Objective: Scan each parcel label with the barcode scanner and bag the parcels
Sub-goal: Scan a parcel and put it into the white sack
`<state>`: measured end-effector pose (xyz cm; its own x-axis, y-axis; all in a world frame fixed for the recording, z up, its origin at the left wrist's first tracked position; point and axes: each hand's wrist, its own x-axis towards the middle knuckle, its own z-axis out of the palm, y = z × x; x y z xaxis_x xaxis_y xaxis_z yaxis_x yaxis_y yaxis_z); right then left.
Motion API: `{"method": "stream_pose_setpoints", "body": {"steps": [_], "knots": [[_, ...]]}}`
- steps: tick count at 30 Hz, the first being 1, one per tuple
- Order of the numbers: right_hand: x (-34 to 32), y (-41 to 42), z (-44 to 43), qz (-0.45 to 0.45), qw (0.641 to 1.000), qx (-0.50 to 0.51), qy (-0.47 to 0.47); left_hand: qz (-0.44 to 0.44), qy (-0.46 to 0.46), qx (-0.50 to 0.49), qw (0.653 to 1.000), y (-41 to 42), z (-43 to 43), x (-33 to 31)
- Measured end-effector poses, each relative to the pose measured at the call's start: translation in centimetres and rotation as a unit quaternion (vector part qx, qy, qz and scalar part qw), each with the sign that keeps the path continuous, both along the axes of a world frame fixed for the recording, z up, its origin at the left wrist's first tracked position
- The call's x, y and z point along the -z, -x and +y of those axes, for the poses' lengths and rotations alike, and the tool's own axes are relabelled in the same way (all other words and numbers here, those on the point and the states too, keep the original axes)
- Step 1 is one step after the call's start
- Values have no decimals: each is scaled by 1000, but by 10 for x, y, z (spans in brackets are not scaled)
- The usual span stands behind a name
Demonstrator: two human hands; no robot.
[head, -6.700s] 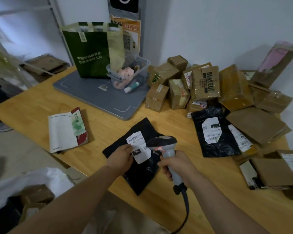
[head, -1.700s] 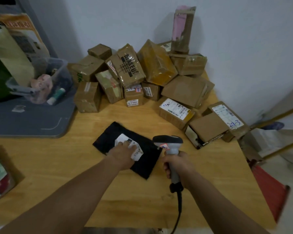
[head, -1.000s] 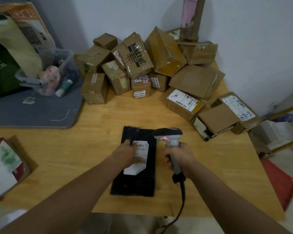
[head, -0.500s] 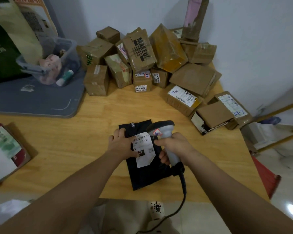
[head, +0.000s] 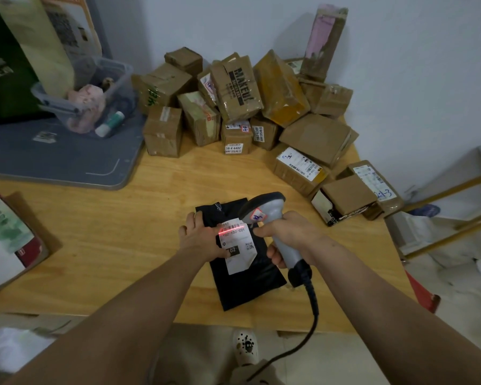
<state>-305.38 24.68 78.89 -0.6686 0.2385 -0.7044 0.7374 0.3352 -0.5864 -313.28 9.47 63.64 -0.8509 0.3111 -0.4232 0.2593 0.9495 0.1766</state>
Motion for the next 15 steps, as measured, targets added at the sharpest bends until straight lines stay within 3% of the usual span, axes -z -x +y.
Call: {"method": "stream_pose_setpoints", "body": {"steps": [15], "knots": [[5,5,2,6,1000,-4,5,-9,16,2,1000,1,2,-1]]}}
